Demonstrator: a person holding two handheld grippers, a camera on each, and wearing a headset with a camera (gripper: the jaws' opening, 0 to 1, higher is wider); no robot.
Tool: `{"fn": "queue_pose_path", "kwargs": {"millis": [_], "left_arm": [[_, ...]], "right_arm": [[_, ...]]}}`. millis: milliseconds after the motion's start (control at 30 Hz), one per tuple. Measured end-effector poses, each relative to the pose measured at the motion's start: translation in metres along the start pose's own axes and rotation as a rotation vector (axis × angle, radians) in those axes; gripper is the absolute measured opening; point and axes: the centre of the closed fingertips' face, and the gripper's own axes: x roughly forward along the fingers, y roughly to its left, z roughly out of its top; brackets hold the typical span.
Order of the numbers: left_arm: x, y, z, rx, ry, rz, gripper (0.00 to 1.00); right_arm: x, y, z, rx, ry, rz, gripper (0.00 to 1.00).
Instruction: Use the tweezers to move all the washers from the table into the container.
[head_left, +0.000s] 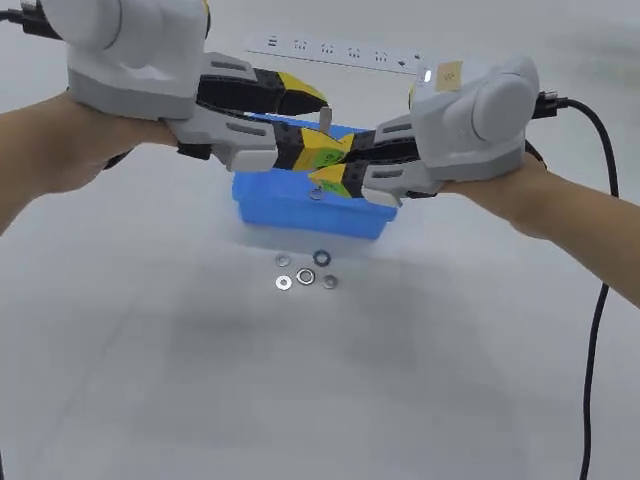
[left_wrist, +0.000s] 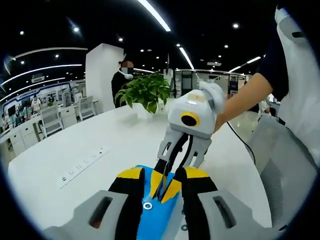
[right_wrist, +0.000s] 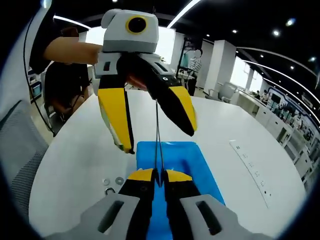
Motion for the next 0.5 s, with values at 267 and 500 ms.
{"fn": "queue_pose_path", "kwargs": {"millis": [267,500], "left_arm": [[0.0011,-0.0032,-0.0014,0.083,0.040,-0.079,0.20],[0.0022,-0.0038,-0.0023,0.120,0.041,-0.096,0.07]], "right_arm": [[0.0002,0.0011,0.0013,-0.007,0.000,0.007,0.08],[-0.0012,0.0003,0.0024,-0.015,-0.001,0.008,0.08]]}}
